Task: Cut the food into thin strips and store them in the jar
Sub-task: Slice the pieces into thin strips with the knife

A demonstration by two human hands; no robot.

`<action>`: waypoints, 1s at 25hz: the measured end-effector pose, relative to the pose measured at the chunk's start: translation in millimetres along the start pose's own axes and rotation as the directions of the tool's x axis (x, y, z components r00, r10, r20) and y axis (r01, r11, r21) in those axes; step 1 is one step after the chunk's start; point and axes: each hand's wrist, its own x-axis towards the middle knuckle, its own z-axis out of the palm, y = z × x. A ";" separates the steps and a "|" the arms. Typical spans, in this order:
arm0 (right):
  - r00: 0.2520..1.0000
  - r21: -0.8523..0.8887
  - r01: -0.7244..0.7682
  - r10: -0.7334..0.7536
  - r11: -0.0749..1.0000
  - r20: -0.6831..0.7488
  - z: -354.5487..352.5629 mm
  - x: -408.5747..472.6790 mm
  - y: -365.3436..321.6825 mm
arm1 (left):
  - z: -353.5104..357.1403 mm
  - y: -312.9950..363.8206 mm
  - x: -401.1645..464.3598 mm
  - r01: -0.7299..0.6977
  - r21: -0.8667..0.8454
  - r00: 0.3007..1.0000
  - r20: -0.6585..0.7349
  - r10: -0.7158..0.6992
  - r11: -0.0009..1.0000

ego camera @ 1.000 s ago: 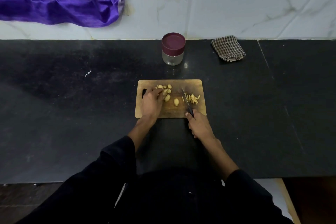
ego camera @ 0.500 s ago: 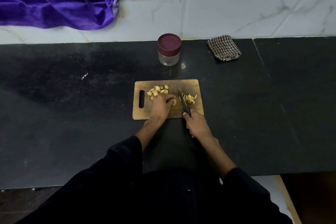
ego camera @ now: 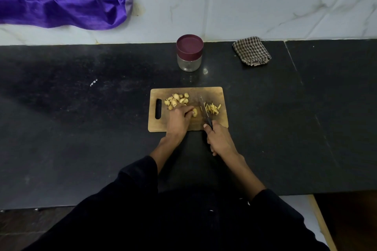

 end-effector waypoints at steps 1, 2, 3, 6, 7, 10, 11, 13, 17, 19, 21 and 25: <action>1.000 -0.004 0.007 -0.007 1.000 0.006 0.8 -2.0 -2.4 | 0.6 -0.1 -0.7 -0.001 -0.012 1.000 -0.008 0.001 1.000; 1.000 -0.018 0.017 -0.016 1.000 0.008 2.2 -3.0 -4.4 | 1.5 0.1 -1.2 -0.003 -0.022 1.000 -0.015 0.003 1.000; 1.000 -0.036 0.024 -0.024 0.999 0.009 3.9 -3.1 -6.2 | 1.9 0.5 -1.8 -0.008 -0.024 1.000 -0.018 0.007 1.000; 0.999 -0.094 0.031 -0.029 0.995 0.021 8.4 -1.4 -10.7 | 0.8 0.4 -1.5 -0.018 -0.028 1.000 -0.017 0.018 0.999; 0.999 -0.105 0.031 -0.028 0.994 0.026 9.8 -0.9 -10.7 | 0.3 0.0 -1.0 -0.021 -0.028 1.000 -0.011 0.020 0.999; 0.999 -0.086 0.021 -0.018 0.996 0.033 11.6 -0.9 -9.1 | -0.7 -1.7 0.4 -0.039 -0.014 0.999 0.011 0.039 0.999; 0.999 -0.067 0.013 -0.010 0.998 0.036 11.9 -0.4 -8.8 | -1.2 -2.3 0.6 -0.043 -0.009 0.999 0.016 0.043 0.999; 0.999 -0.046 0.003 -0.001 0.999 0.038 12.0 1.1 -8.8 | -1.9 -2.4 0.8 -0.043 0.002 0.999 0.021 0.043 0.999; 0.999 -0.073 0.021 -0.019 0.997 0.028 12.0 1.9 -8.9 | -2.0 -1.6 1.5 -0.031 0.017 0.999 0.027 0.031 0.999; 0.999 -0.119 0.048 -0.049 0.992 -0.002 14.0 1.0 -9.4 | -2.2 -1.4 2.3 -0.029 0.022 0.999 0.031 0.028 0.999; 0.997 -0.173 0.065 -0.070 0.983 -0.024 16.4 0.8 -11.4 | -2.0 -1.1 2.7 -0.021 0.036 0.999 0.043 0.019 0.999; 0.998 -0.255 0.048 -0.055 0.966 -0.023 19.7 -0.6 -17.2 | -1.2 -1.0 2.9 -0.013 0.046 1.000 0.028 0.011 0.999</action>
